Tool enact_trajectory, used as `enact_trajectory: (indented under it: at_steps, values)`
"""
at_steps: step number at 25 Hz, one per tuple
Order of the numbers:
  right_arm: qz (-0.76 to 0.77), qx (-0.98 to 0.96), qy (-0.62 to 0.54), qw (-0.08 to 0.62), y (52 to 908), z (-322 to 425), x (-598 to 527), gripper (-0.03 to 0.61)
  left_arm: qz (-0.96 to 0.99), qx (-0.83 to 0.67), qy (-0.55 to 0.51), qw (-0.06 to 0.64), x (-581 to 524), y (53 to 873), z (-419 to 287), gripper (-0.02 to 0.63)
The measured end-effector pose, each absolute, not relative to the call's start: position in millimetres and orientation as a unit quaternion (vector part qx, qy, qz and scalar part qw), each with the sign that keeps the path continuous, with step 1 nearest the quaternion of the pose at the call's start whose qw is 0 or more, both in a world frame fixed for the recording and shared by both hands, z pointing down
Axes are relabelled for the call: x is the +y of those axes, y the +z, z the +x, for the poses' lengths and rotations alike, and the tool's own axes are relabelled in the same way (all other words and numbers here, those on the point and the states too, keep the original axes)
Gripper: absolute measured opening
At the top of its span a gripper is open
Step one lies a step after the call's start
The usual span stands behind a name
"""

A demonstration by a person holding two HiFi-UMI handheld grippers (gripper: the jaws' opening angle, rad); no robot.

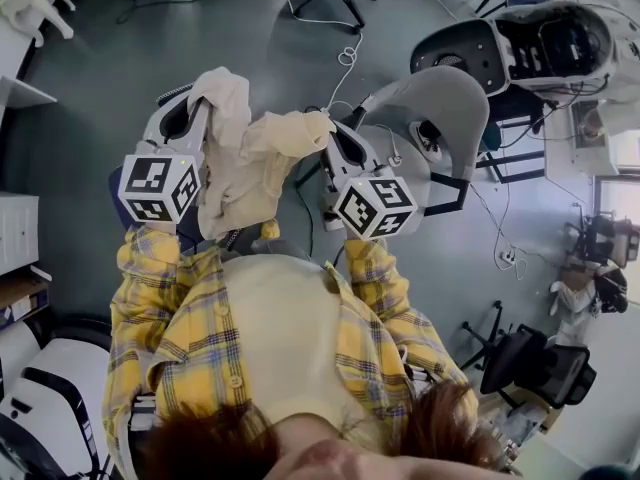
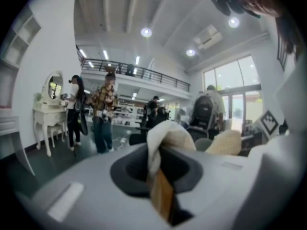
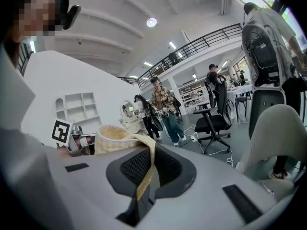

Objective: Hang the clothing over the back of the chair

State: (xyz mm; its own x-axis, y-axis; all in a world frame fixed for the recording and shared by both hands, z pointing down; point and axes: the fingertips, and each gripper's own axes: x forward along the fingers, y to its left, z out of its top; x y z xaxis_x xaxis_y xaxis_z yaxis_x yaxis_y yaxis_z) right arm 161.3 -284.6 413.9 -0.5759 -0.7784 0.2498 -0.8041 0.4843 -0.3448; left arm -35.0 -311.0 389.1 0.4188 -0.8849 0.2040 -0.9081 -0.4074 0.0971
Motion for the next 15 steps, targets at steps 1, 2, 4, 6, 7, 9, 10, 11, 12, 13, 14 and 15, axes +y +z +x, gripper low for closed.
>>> enact_trajectory:
  at_steps: [1,2,4,6,7,9,10,11,12,13,14,15]
  values:
    - [0.463,-0.858,0.220,0.034,419.8,162.9,-284.3,0.026,0.836,-0.536,0.065,0.098,-312.4,392.3,-35.4,0.037]
    - [0.466,-0.855,0.224,0.040,425.8,164.4,-284.1,0.026,0.835,-0.536,0.069,0.099,-313.3,394.8,-35.5,0.037]
    - [0.472,-0.848,0.234,0.051,437.1,167.4,-283.5,0.026,0.835,-0.536,0.077,0.098,-314.4,397.6,-35.1,0.037]
    - [0.475,-0.844,0.243,0.062,447.7,168.9,-282.7,0.026,0.834,-0.537,0.086,0.097,-316.0,399.7,-34.5,0.037]
    - [0.475,-0.842,0.247,0.069,453.4,169.0,-282.6,0.026,0.833,-0.538,0.090,0.096,-317.7,401.6,-34.3,0.037]
    - [0.474,-0.838,0.256,0.085,466.2,168.7,-283.7,0.026,0.831,-0.538,0.102,0.097,-322.8,407.7,-33.8,0.037]
    - [0.472,-0.837,0.261,0.093,473.0,168.5,-284.1,0.026,0.830,-0.538,0.108,0.099,-325.4,411.7,-33.4,0.037]
    - [0.471,-0.835,0.267,0.099,479.3,168.4,-284.2,0.026,0.830,-0.537,0.113,0.101,-327.5,415.6,-32.9,0.037]
    - [0.470,-0.833,0.272,0.105,484.7,168.3,-283.8,0.026,0.829,-0.537,0.118,0.103,-328.9,419.1,-32.6,0.037]
    - [0.468,-0.832,0.276,0.110,489.1,168.4,-283.0,0.026,0.828,-0.538,0.121,0.104,-329.9,422.1,-32.5,0.038]
    - [0.466,-0.832,0.278,0.114,492.5,168.4,-282.0,0.026,0.826,-0.539,0.123,0.105,-330.4,424.5,-32.7,0.038]
    - [0.463,-0.832,0.280,0.118,495.3,168.5,-280.8,0.026,0.825,-0.541,0.125,0.107,-330.5,426.6,-33.0,0.040]
